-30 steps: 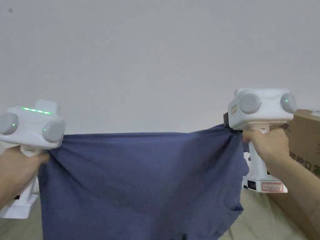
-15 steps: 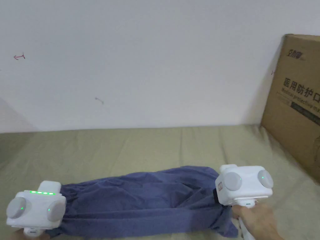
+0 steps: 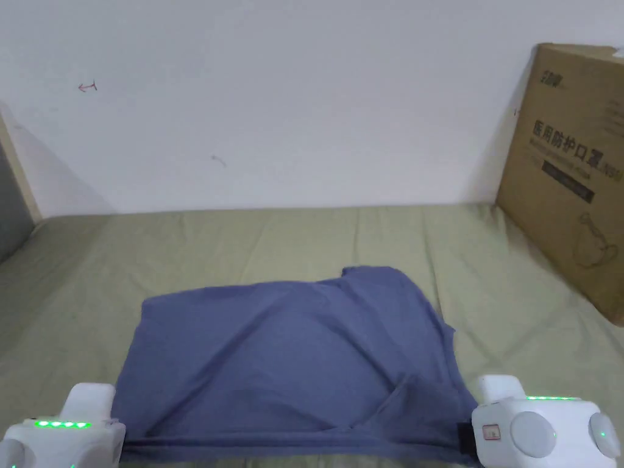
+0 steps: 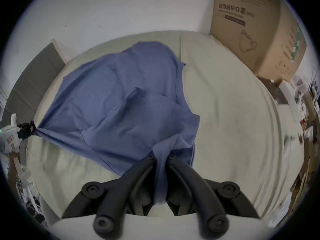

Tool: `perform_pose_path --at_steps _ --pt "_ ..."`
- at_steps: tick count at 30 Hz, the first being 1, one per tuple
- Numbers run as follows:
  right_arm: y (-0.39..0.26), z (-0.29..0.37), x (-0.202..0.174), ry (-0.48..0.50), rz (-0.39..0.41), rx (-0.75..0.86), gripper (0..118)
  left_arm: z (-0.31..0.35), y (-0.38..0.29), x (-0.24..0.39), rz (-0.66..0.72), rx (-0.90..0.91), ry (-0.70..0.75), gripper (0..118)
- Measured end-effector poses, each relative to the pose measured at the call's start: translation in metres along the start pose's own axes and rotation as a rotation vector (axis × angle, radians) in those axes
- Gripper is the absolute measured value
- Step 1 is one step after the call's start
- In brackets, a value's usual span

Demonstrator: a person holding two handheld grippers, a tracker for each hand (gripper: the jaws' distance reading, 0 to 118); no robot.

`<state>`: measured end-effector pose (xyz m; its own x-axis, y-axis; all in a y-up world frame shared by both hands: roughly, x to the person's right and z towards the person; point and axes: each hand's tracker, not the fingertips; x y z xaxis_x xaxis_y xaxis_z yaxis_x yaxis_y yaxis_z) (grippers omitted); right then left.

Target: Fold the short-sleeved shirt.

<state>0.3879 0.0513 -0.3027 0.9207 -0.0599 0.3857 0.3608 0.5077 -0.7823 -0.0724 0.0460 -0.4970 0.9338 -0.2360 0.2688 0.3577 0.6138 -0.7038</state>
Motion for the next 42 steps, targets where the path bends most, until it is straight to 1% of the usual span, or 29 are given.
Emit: perform_pose_path --at_steps 1,3,5,6,8,10,14,16,17,18,19,20,22,23,24,26,29,30,31,32,33,34,35,37,38,39,40,42 --pt "-0.023 0.012 -0.001 -0.005 0.006 -0.002 4 0.013 -0.018 -0.005 0.018 -0.012 -0.012 2" --pt "-0.065 0.032 -0.002 -0.004 0.021 -0.020 4 0.035 -0.053 -0.011 0.006 -0.031 -0.022 2" --pt "-0.107 0.054 -0.001 0.008 0.008 -0.013 4 0.063 -0.093 -0.014 -0.013 -0.031 -0.013 2" --pt "-0.123 0.061 -0.001 0.018 0.014 -0.017 4 0.073 -0.108 -0.017 -0.018 -0.028 -0.012 2" --pt "-0.154 0.074 0.000 0.006 0.006 -0.023 4 0.097 -0.138 -0.020 -0.029 -0.033 -0.021 2" --pt "-0.175 0.083 0.003 0.017 -0.007 -0.035 4 0.113 -0.160 -0.023 -0.024 -0.041 -0.032 2" --pt "-0.200 0.089 0.000 0.021 0.009 -0.047 4 0.127 -0.191 -0.027 -0.004 -0.034 -0.026 2" --pt "-0.204 0.089 -0.002 0.018 0.015 -0.053 4 0.128 -0.196 -0.028 0.024 -0.039 -0.040 5" --pt "-0.204 0.090 -0.002 0.016 0.021 -0.046 4 0.129 -0.198 -0.028 0.034 -0.037 -0.038 8" --pt "-0.203 0.090 -0.002 0.011 0.020 -0.040 4 0.129 -0.198 -0.028 0.032 -0.032 -0.037 22" --pt "-0.203 0.091 -0.002 0.011 0.019 -0.032 5 0.132 -0.198 -0.028 0.032 -0.018 -0.029 41" --pt "-0.201 0.091 -0.001 0.013 0.015 -0.025 16 0.139 -0.194 -0.027 0.040 -0.004 -0.015 64" --pt "-0.199 0.094 -0.001 0.008 0.016 -0.027 29 0.143 -0.191 -0.033 0.039 -0.003 -0.019 79" --pt "-0.199 0.094 0.000 -0.028 0.023 -0.026 38 0.146 -0.190 -0.036 0.042 -0.008 -0.022 86" --pt "-0.199 0.096 0.000 -0.042 0.030 -0.020 67 0.150 -0.191 -0.036 0.048 -0.007 -0.027 102" --pt "-0.198 0.104 0.002 -0.036 0.033 -0.004 68 0.163 -0.192 -0.041 0.094 0.021 -0.047 100" --pt "-0.195 0.114 0.003 0.005 0.004 0.028 68 0.174 -0.193 -0.044 0.146 0.004 -0.108 101" --pt "-0.193 0.117 0.002 0.015 0.005 0.032 68 0.178 -0.194 -0.044 0.153 -0.002 -0.141 99" --pt "-0.192 0.119 0.000 0.023 0.007 0.038 66 0.181 -0.195 -0.043 0.149 -0.010 -0.159 91" --pt "-0.191 0.122 -0.003 0.024 0.022 0.062 59 0.183 -0.197 -0.041 0.142 -0.018 -0.174 73" --pt "-0.191 0.124 -0.007 0.009 0.042 0.077 32 0.184 -0.199 -0.039 0.133 -0.020 -0.175 33" --pt "-0.191 0.126 -0.013 -0.008 0.083 0.097 0 0.185 -0.202 -0.034 0.114 -0.030 -0.174 3" --pt "-0.192 0.127 -0.017 -0.013 0.097 0.110 0 0.186 -0.205 -0.030 0.099 -0.036 -0.162 0" --pt "-0.191 0.128 -0.019 0.077 0.088 0.084 0 0.189 -0.216 -0.021 0.091 -0.036 -0.156 0" --pt "-0.192 0.127 -0.022 0.082 0.053 0.084 0 0.190 -0.220 -0.019 0.100 -0.044 -0.153 0" --pt "-0.192 0.126 -0.023 0.091 0.037 0.088 0 0.190 -0.223 -0.020 0.116 -0.057 -0.165 0" --pt "-0.191 0.125 -0.023 0.098 0.039 0.079 0 0.187 -0.224 -0.025 0.144 -0.064 -0.182 0" --pt "-0.190 0.120 -0.025 0.100 0.036 0.074 0 0.186 -0.226 -0.030 0.149 -0.064 -0.179 2"
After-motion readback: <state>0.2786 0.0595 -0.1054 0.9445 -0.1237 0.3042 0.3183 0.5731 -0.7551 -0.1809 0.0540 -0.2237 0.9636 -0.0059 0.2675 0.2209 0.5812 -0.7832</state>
